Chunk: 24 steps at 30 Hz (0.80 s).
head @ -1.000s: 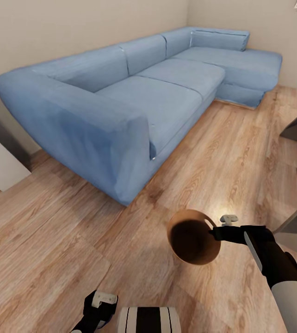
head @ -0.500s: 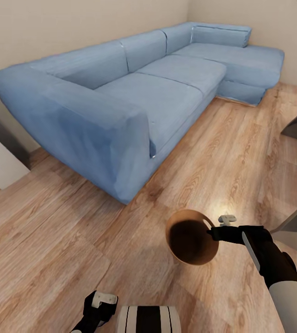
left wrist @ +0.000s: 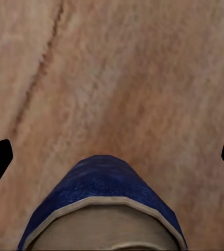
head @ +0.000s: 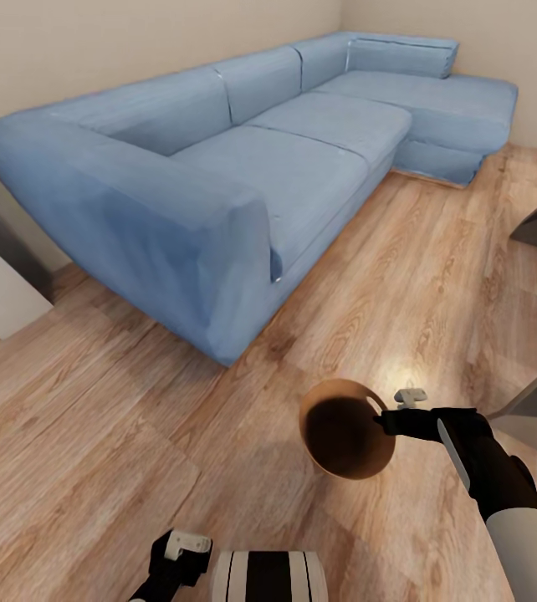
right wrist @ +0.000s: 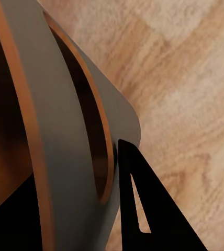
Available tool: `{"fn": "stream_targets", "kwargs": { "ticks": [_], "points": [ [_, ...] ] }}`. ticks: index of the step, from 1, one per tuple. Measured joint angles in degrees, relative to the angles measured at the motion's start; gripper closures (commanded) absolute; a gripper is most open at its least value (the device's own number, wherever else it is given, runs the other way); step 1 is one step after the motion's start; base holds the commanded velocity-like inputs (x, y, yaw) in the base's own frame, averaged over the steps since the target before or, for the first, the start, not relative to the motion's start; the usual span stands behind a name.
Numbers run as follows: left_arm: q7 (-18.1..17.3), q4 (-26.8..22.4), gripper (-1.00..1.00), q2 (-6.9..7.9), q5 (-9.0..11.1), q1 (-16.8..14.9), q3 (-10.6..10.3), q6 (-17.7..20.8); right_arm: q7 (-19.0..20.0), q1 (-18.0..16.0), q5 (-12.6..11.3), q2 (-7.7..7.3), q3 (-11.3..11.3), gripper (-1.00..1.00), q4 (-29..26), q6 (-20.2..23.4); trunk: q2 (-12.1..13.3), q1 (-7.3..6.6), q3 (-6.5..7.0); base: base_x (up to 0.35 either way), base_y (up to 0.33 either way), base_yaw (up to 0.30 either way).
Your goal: Put the three can of soda from the living room inside the tash can in the kitchen.
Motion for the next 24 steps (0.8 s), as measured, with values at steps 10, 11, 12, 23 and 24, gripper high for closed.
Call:
{"fn": "stream_targets", "kwargs": {
  "ticks": [10, 11, 12, 23, 24],
  "points": [
    [0.0, 1.1, -1.0, 0.04, 0.1, 0.2, 0.0, 0.0, 0.0, 0.0, 0.0, -0.01, -0.1, 1.0, 0.0, 0.0, 0.0, 0.0, -0.55, 0.0, 0.0, 0.0],
    [0.0, 1.1, -1.0, 0.03, 0.1, 0.2, 0.0, 0.0, 0.0, 0.0, 0.0, 0.0, 0.0, 1.0, 0.0, 0.0, 0.0, 0.0, -0.61, 0.0, 0.0, 0.0],
    [0.0, 1.1, -1.0, 0.02, 0.1, 0.2, 0.0, 0.0, 0.0, 0.0, 0.0, 0.0, 0.0, 1.0, 0.0, 0.0, 0.0, 0.0, -0.66, 0.0, 0.0, 0.0],
    [0.0, 1.1, -1.0, 0.02, 0.1, 0.2, 0.0, 0.0, -0.1, -0.1, -0.1, -0.04, 0.1, 1.0, 0.0, 0.0, 0.0, -0.02, -1.23, 0.0, 0.0, 0.0],
    [0.0, 1.1, -1.0, 0.05, 0.1, 0.2, 0.1, 0.0, -0.1, -0.1, -0.1, -0.05, 0.1, 1.0, 0.0, 0.0, 0.0, -0.02, -1.26, 0.0, 0.0, 0.0]
  ]
}}
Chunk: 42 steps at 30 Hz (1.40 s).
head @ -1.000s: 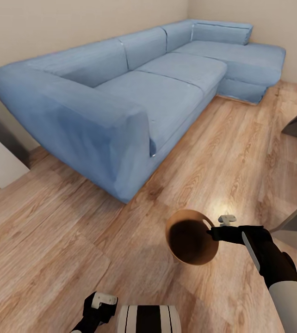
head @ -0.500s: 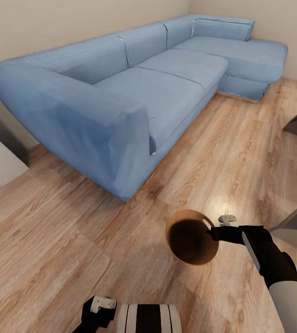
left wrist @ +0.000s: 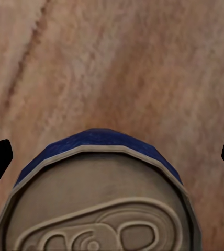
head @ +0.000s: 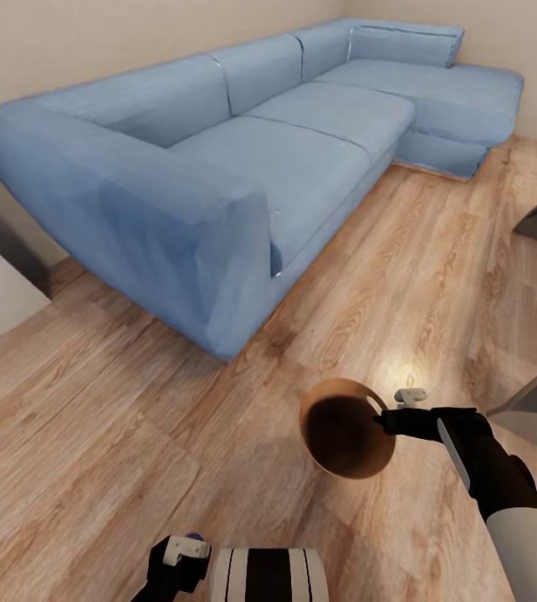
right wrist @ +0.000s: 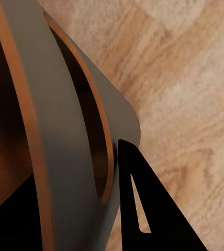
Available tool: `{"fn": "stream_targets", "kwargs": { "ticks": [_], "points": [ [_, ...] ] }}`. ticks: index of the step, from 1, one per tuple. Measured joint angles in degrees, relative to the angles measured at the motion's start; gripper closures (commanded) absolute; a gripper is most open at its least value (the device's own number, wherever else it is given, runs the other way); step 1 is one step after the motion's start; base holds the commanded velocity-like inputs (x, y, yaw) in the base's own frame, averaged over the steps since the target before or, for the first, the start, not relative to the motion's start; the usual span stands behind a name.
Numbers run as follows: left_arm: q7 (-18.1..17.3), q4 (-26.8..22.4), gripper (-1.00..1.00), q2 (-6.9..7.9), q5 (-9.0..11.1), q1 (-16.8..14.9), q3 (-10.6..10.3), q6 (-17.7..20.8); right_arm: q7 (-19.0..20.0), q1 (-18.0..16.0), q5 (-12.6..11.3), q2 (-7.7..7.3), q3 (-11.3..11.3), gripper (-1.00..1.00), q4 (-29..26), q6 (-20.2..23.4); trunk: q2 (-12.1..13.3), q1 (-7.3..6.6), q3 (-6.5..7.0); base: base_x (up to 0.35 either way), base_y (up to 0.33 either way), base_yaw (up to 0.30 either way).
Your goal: Put the three can of soda from the living room inside the tash can in the kitchen.
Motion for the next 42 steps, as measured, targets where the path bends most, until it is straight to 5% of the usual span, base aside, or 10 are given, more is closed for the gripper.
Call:
{"fn": "stream_targets", "kwargs": {
  "ticks": [17, 18, 42],
  "points": [
    [0.0, 0.0, -1.0, -0.01, 0.0, 0.0, 0.0, 0.1, 0.0, 0.0, -0.4, 0.0, 0.0, 1.0, -0.7, 0.2, 0.0, 0.0, -0.5, 0.0, 0.0, 0.0],
    [0.0, 0.0, 1.0, -0.02, 0.0, 0.0, 0.0, 0.1, 0.0, 0.0, -0.5, 0.0, 0.0, 1.0, -0.7, 0.2, 0.0, 0.0, -0.51, 0.0, 0.0, 0.0],
    [0.0, 0.0, 1.0, -0.04, 0.0, 0.0, 0.0, 0.5, -0.1, 0.1, 0.1, 0.13, 0.1, 1.0, 0.0, 0.0, 0.4, -0.25, 0.08, 0.0, 0.0, 0.0]
  ]
}}
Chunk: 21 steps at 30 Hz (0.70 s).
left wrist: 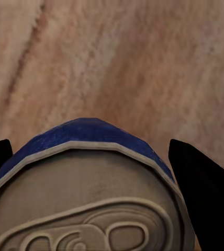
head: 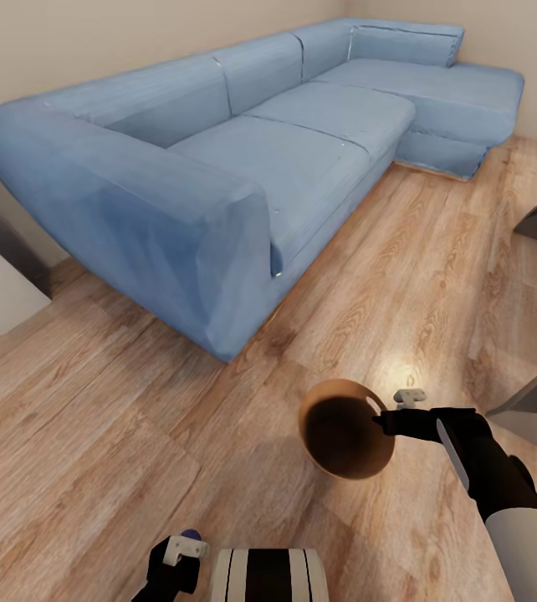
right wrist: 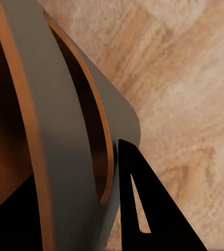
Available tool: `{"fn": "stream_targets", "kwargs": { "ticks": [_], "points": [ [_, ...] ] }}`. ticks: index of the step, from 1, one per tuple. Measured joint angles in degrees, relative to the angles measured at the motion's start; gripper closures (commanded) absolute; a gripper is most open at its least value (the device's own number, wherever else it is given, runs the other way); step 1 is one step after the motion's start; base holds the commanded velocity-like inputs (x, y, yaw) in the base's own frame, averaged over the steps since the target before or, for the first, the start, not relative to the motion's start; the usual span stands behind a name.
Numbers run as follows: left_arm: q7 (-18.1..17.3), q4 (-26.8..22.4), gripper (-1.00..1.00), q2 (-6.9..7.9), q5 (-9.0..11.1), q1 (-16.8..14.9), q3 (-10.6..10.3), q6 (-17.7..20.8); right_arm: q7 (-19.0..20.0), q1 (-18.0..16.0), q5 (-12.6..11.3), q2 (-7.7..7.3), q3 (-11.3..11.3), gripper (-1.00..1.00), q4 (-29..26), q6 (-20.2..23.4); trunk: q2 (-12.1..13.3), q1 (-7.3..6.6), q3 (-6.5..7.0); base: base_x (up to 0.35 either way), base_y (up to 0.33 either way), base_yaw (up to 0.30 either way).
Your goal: Put the three can of soda from the living room inside the tash can in the kitchen.
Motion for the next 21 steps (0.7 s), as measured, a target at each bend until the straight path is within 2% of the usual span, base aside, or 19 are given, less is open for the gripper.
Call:
{"fn": "stream_targets", "kwargs": {
  "ticks": [2, 6, 21],
  "points": [
    [0.0, 0.0, 1.0, 0.0, 0.0, -0.1, 0.0, 2.0, 0.0, 0.0, 0.5, 0.0, 0.0, 1.0, 0.0, -0.2, 0.8, -0.44, 0.36, 0.0, 0.0, 0.0],
    [0.0, -0.1, 1.0, 0.0, 0.1, -0.1, 0.0, 3.2, 0.0, 0.0, -0.1, -0.02, 0.0, 1.0, 0.0, 0.0, 2.4, -1.32, 1.08, 0.0, 0.0, 0.0],
    [0.0, -0.2, 1.0, 0.09, 0.4, -0.1, 0.0, 3.4, -0.6, 0.0, 0.2, 0.0, 0.0, 1.0, 0.1, -0.1, 8.4, -4.61, 3.77, 0.0, 0.0, 0.0]
  ]
}}
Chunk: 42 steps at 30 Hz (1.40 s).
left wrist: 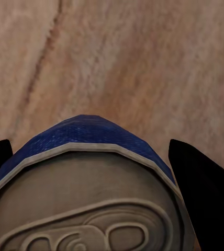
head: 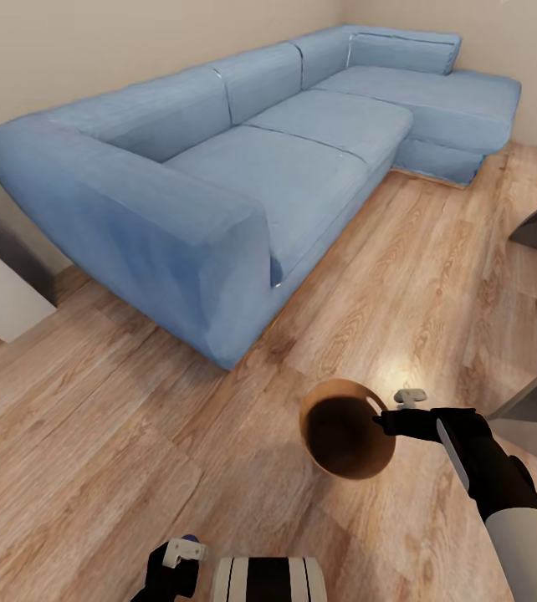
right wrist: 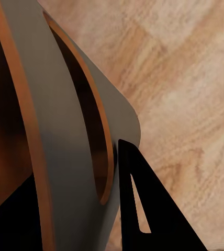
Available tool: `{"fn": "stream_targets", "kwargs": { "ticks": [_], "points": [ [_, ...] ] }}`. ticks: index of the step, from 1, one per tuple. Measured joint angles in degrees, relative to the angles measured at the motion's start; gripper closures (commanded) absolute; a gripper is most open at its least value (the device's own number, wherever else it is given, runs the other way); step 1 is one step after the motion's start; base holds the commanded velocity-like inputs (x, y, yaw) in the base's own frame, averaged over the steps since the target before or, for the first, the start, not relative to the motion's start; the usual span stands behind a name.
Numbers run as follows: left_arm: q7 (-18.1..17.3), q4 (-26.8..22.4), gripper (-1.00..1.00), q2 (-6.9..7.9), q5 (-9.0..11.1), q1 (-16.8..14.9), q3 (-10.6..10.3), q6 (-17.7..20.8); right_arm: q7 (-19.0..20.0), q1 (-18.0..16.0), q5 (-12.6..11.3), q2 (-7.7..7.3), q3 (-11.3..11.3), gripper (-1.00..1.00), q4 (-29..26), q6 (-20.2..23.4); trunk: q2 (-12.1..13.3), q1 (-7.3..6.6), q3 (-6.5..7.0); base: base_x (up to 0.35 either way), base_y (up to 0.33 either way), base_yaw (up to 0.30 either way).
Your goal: Put the three can of soda from the living room inside the tash can in the kitchen.
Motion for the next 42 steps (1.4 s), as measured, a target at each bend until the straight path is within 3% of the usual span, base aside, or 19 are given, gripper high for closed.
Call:
{"fn": "stream_targets", "kwargs": {
  "ticks": [17, 22, 26, 29, 34, 37, 38, 42],
  "points": [
    [0.0, -2.0, 1.0, 0.15, 0.2, 0.2, 0.3, -0.7, -0.1, 0.0, -0.1, 0.28, 0.0, 1.0, 0.0, 0.1, 6.8, -3.73, 3.05, 0.0, 0.0, 0.0],
    [0.0, -5.0, 1.0, 2.02, 2.7, 0.2, 1.1, -0.2, -0.2, 0.0, -0.1, 0.35, 0.1, 1.0, 0.1, 0.0, 8.8, -4.83, 3.95, 0.0, 0.0, 0.0],
    [-0.2, -11.7, 1.0, 4.05, 6.1, 0.4, 1.7, 2.4, -0.6, 0.0, -0.2, 0.54, 0.1, 1.0, 0.2, 0.1, 10.4, -5.71, 4.67, 0.0, 0.0, 0.0],
    [-0.4, -23.1, 1.0, 5.28, 9.3, 2.8, 1.9, 8.3, -2.6, 0.0, -0.2, 1.26, 0.1, 1.0, 0.3, 0.1, 11.6, -6.37, 5.21, 0.0, 0.0, 0.0],
    [-0.5, -39.7, 1.0, 6.3, 11.3, 7.5, 2.1, 18.3, -4.1, 0.0, -0.3, 1.76, 0.2, 1.0, 0.5, 0.1, 13.6, -7.47, 6.11, 0.0, 0.0, 0.0],
    [-1.6, -51.8, 1.0, 7.19, 12.6, 9.2, 2.1, 29.7, -4.5, 0.0, -0.3, 1.89, 0.2, 1.0, 0.8, 0.1, 14.8, -8.13, 6.64, 0.0, 0.0, 0.0],
    [-2.4, -53.1, 1.0, 7.31, 12.9, 9.3, 2.2, 31.7, -4.5, 0.0, -0.2, 1.92, 0.2, 1.0, 0.8, 0.1, 15.2, -8.35, 6.82, 0.0, 0.0, 0.0],
    [-10.3, -57.6, 1.0, 7.94, 14.1, 9.1, 2.5, 46.0, -4.5, 0.0, -0.4, 2.21, 0.3, 1.0, 0.9, 0.3, 16.8, -9.22, 7.54, 0.0, 0.0, 0.0]
  ]
}}
